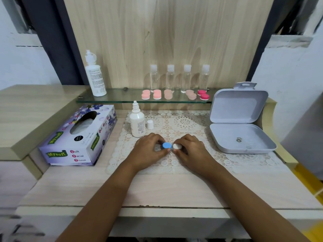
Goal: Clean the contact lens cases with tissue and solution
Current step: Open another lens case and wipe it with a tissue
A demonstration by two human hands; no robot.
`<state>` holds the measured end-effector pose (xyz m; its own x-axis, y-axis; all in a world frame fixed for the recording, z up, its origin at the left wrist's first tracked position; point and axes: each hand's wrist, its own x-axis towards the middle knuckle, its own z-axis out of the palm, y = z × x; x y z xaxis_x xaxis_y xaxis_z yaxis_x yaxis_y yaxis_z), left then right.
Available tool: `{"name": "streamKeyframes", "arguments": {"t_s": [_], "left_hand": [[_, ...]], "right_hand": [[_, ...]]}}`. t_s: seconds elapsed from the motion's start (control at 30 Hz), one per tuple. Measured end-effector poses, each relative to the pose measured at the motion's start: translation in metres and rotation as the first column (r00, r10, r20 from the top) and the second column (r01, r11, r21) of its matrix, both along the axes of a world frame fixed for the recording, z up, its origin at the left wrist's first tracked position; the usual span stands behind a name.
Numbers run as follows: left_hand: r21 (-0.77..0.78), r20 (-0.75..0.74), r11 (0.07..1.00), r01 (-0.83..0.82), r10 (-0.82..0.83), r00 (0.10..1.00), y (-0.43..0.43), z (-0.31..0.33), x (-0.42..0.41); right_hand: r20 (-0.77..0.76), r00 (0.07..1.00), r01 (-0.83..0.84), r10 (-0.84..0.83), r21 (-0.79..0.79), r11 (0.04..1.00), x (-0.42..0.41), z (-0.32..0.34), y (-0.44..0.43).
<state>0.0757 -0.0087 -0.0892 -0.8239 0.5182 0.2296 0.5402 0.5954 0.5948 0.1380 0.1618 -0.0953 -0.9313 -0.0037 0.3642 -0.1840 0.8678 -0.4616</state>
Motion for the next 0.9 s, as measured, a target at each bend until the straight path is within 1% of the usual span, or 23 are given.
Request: {"name": "streamKeyframes", "arguments": {"t_s": [0.13, 0.2, 0.47, 0.9], "left_hand": [[-0.085, -0.044, 0.996, 0.039, -0.043, 0.998, -0.0011, -0.0005, 0.0016], [-0.100, -0.045, 0.994, 0.050, -0.055, 0.997, -0.0021, -0.0015, 0.0004], [-0.037, -0.018, 0.999, 0.025, -0.026, 1.000, 0.0003, 0.0022, 0.0007], [0.006, -0.029, 1.000, 0.006, -0.006, 1.000, 0.0028, 0.0037, 0.0028]], "right_hand": [[0.006, 1.000, -0.003, 0.003, -0.009, 1.000, -0.0004, 0.0003, 0.0000], [0.005, 1.000, -0.003, 0.003, -0.009, 1.000, -0.0007, 0.0002, 0.0003], [0.001, 1.000, -0.018, 0.018, -0.014, 1.000, -0.0009, -0.0009, 0.0004], [-0.002, 1.000, -0.023, 0.022, -0.024, 0.999, -0.0004, -0.0009, 0.0006]]}}
